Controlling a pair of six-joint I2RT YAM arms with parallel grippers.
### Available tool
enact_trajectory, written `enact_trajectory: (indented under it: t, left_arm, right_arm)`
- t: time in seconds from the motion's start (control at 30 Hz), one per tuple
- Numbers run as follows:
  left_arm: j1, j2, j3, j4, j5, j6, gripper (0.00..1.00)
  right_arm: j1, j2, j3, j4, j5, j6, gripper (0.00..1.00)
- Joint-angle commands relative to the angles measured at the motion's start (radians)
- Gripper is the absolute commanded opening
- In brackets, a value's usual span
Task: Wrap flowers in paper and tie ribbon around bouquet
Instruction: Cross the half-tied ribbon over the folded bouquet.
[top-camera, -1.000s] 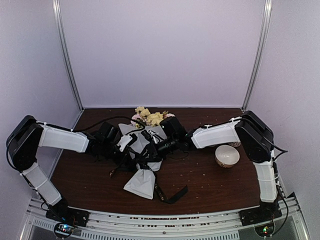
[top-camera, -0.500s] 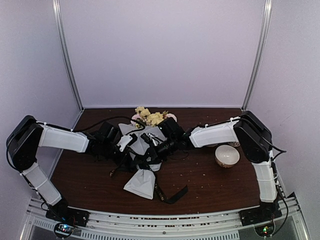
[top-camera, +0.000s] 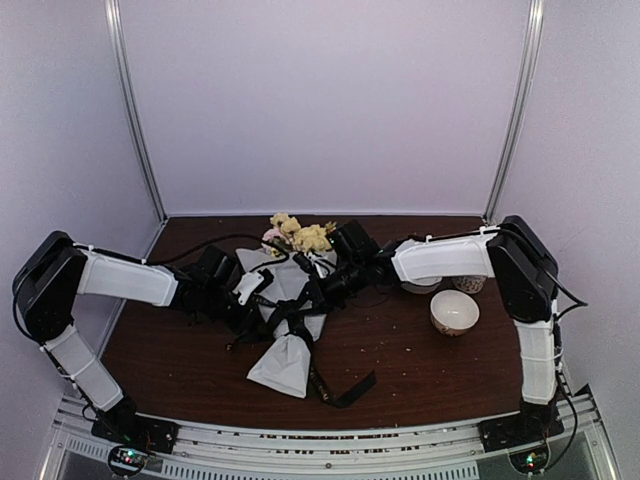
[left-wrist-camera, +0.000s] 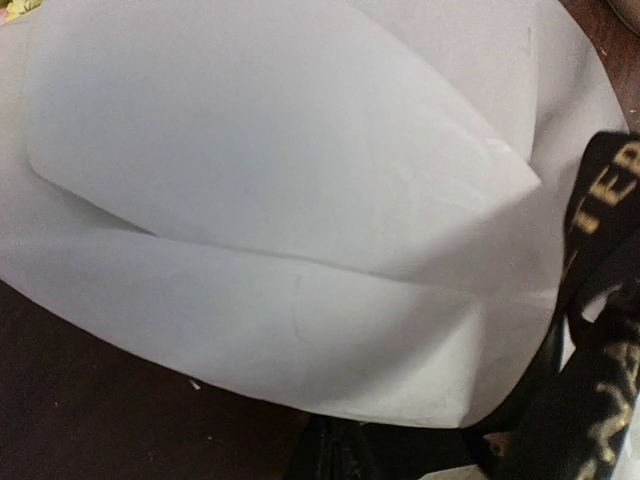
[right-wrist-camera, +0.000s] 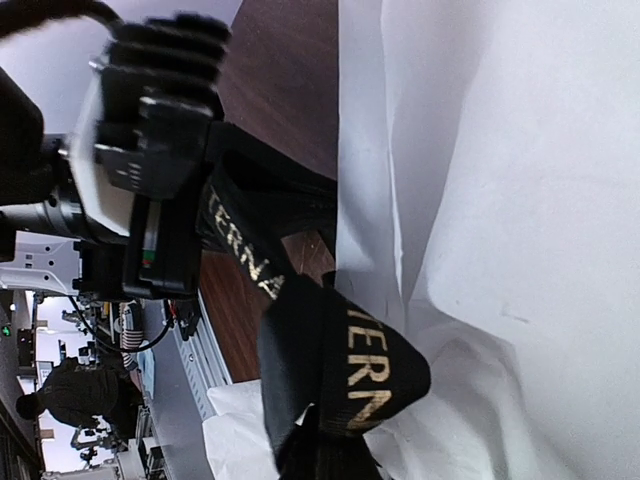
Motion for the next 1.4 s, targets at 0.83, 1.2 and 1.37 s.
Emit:
enact_trajectory:
  t: [0.83, 1.2, 1.37]
  left_arm:
    - [0.007, -0.028, -0.013, 0.016, -0.028, 0.005, 0.00]
    - [0.007, -0.028, -0.011, 0.014, -0.026, 0.007, 0.00]
    - [0.007, -0.029, -0.014, 0.016, -0.030, 0.007, 0.00]
  right_arm:
    - [-0.075, -0.128, -0.104, -0.050, 0.205, -0.026, 0.09]
    - [-0.083, -0.141, -0.125, 0.027, 0.158, 0.003, 0.00]
    - [-0.102, -0.160, -0.144, 0.021, 0.197, 0.006, 0.00]
